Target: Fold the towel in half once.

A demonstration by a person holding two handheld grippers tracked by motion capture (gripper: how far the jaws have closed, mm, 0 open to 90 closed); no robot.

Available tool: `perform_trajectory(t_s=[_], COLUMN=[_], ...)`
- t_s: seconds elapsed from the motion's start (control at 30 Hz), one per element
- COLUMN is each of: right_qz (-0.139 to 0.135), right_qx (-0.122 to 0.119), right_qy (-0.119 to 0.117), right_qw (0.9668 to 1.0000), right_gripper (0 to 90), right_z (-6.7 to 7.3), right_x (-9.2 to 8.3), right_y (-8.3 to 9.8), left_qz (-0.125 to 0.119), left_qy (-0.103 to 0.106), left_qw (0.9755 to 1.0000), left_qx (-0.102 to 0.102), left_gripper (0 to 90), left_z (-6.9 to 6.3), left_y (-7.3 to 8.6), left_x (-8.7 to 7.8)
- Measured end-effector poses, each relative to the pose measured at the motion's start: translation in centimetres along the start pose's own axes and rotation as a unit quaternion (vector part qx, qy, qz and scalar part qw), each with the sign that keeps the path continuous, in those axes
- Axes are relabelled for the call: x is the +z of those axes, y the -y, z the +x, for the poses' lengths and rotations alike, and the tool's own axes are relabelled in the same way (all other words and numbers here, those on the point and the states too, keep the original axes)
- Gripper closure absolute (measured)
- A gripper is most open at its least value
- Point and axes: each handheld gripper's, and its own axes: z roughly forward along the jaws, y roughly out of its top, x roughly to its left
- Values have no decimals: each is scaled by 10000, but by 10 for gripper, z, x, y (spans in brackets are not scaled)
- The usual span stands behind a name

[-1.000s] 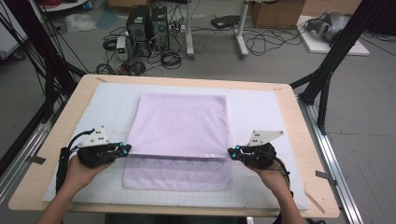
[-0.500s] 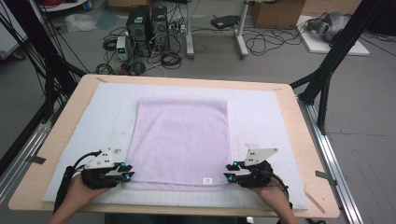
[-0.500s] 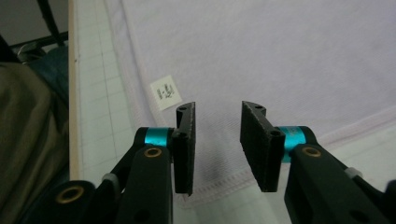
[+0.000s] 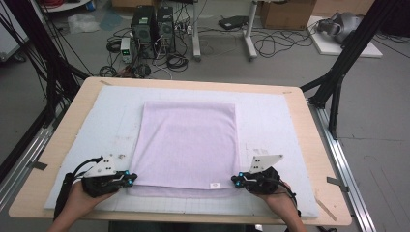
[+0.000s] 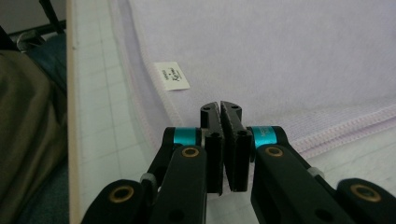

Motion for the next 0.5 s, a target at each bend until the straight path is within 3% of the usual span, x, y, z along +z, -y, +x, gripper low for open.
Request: perform_trajectory(t_s=[0.17, 0.3, 0.33, 0.5], right_qz=[-90, 28, 22, -137], right_qx=[-48, -3, 71, 231], right_qy=[-74, -245, -309, -203], right_qw=[9999, 9997, 9995, 9994], right_gripper=[880, 847, 827, 700], right_z=[8, 12, 11, 3], right_x=[-13, -7, -6, -4], right_y=[-3, 8, 10, 9], left_qz=[7, 187, 194, 144], left_qy=[132, 291, 282, 118], left_qw=[9999, 9994, 9994, 9998], left_qx=[78, 42, 17, -89], left_gripper=[881, 855, 831, 690], left_z=[-11, -14, -14, -5], left_y=[2, 12, 12, 9], left_x=[-6, 2, 4, 8])
